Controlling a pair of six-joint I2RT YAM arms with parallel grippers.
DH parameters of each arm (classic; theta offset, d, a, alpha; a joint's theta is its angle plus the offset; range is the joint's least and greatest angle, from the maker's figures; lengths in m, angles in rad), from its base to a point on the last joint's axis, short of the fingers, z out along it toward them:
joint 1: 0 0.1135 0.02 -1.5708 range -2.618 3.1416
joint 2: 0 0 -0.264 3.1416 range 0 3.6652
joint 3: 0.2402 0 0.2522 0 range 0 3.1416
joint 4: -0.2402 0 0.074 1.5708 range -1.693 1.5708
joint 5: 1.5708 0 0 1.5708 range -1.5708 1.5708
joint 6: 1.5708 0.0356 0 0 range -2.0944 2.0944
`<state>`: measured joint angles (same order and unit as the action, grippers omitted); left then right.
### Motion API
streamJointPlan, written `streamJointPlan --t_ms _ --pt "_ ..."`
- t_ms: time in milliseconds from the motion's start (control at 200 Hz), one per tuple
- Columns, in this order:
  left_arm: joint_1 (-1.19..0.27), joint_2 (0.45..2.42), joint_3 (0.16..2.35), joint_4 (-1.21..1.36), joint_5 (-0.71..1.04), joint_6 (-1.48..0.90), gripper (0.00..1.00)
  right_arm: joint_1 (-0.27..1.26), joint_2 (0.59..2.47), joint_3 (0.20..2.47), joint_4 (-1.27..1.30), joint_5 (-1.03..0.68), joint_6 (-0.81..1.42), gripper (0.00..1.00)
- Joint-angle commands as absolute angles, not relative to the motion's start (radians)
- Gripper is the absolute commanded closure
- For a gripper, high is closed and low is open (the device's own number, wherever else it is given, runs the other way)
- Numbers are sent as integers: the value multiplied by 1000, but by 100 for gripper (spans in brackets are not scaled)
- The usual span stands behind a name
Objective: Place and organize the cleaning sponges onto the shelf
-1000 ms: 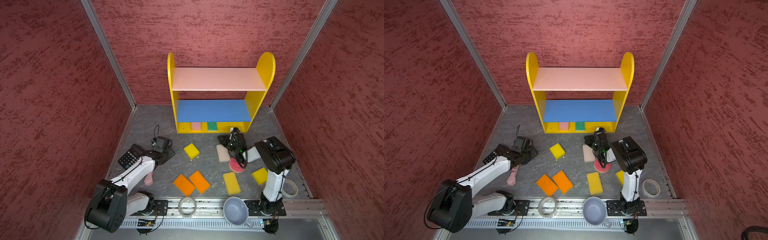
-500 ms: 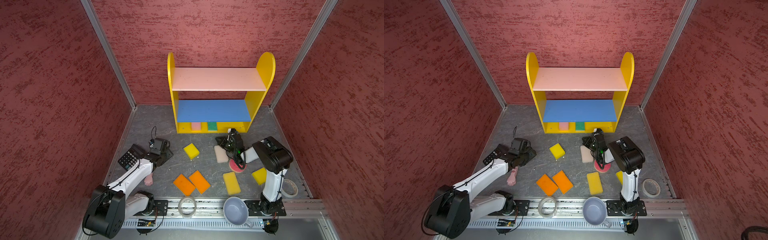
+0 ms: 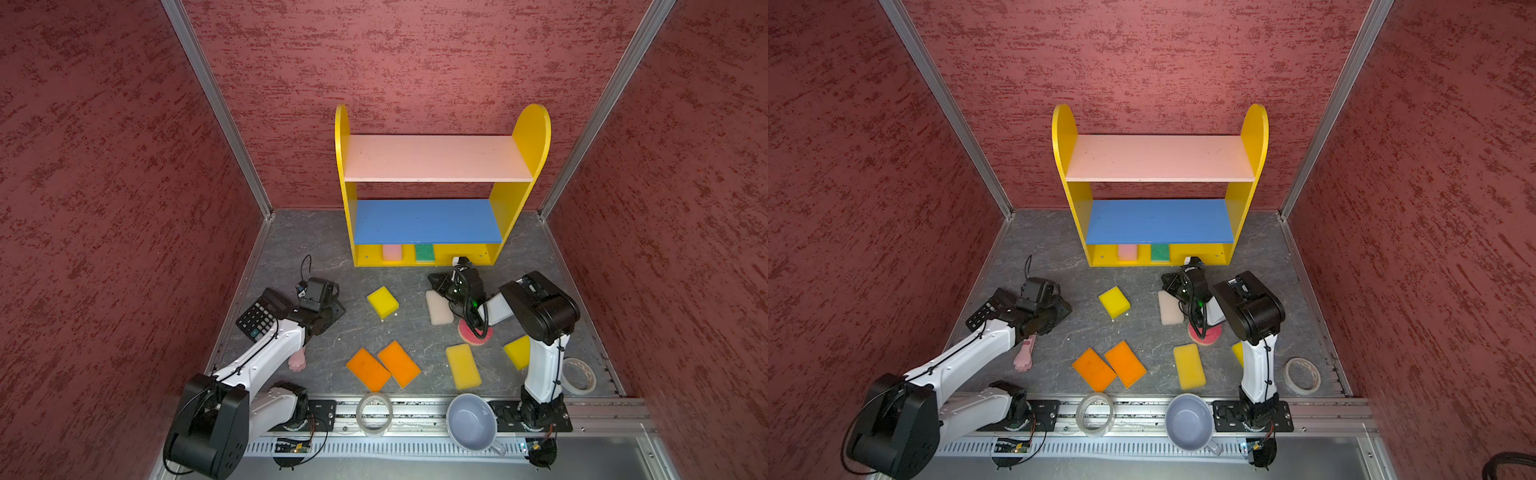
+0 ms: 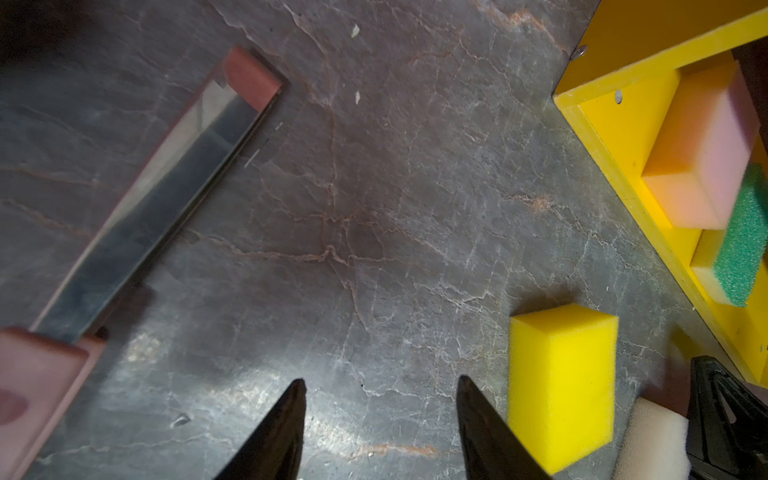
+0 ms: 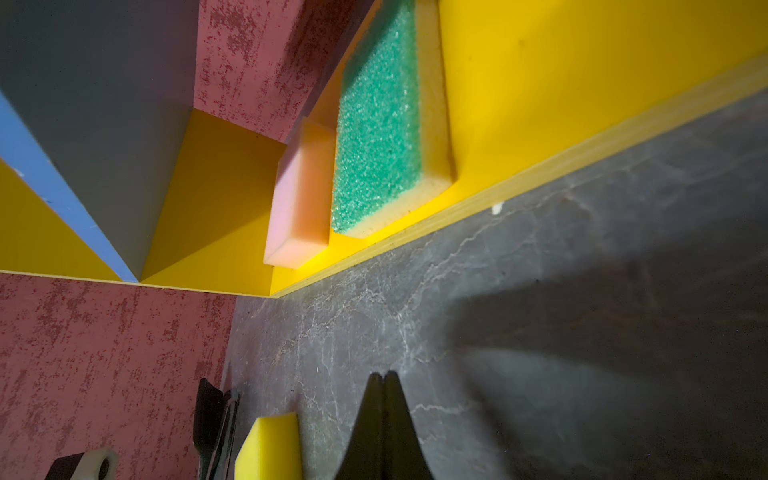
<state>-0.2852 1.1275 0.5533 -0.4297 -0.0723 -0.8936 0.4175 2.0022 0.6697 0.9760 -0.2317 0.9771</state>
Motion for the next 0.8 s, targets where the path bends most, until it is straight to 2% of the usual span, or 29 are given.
streamJointPlan --t_ms 0,250,792 --pt "-279 1137 552 -433 -70 -893 42 423 2040 689 998 -184 999 100" --pt "-273 1144 544 -425 -61 -887 42 411 2029 715 970 -87 988 100" --pt "-261 1140 524 -420 -54 -885 42 374 2116 820 994 -80 1027 100"
